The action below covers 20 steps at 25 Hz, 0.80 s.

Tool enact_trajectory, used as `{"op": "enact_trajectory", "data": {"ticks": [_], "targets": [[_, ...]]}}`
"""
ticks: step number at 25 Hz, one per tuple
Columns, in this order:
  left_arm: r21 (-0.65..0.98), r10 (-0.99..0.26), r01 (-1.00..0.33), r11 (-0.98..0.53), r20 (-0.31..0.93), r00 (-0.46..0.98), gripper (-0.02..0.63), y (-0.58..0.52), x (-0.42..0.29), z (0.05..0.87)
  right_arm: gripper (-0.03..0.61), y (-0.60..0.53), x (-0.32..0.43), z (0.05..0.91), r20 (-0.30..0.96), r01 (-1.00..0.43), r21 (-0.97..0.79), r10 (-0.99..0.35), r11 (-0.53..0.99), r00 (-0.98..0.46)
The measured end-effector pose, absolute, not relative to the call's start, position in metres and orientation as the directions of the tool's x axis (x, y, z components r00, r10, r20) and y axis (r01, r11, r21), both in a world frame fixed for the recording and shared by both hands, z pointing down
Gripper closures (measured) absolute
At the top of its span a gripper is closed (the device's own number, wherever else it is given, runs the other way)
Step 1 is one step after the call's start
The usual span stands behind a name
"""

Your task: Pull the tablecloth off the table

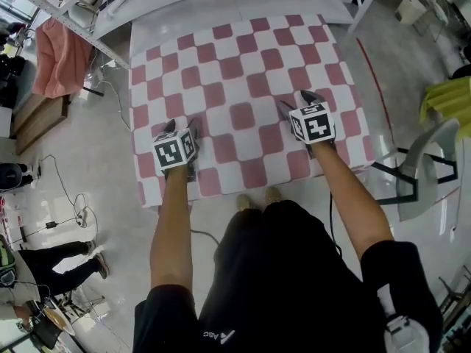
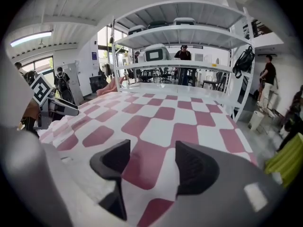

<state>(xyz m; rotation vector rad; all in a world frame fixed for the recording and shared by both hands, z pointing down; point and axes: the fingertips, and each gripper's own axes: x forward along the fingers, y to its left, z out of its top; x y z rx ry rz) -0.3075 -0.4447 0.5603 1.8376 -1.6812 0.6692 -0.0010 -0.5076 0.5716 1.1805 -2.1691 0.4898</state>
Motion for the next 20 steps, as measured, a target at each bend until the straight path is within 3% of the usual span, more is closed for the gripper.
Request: {"op": "enact_trajectory", "data": {"ticks": [8, 14, 20], "targets": [[0.068, -0.577, -0.996, -0.049, 0.812, 0.084, 0.334, -0.445, -0.314, 0.607, 0.274, -0.514, 0.000, 0.608, 0.786, -0.863, -0.050, -0.514, 0.503, -0.344], [0.068, -0.546, -0.996, -0.058, 0.833, 0.089, 0.334, -0.446, -0.314, 0.610, 0.273, -0.516, -0.002, 0.610, 0.812, -0.864, -0.040, -0.488, 0.503, -0.322], [0.064, -0.545, -0.991, -0.117, 0.830, 0.118, 0.423, -0.450, -0.304, 0.607, 0.379, -0.515, -0.011, 0.607, 0.795, -0.849, -0.039, -0.499, 0.526, -0.345]]}}
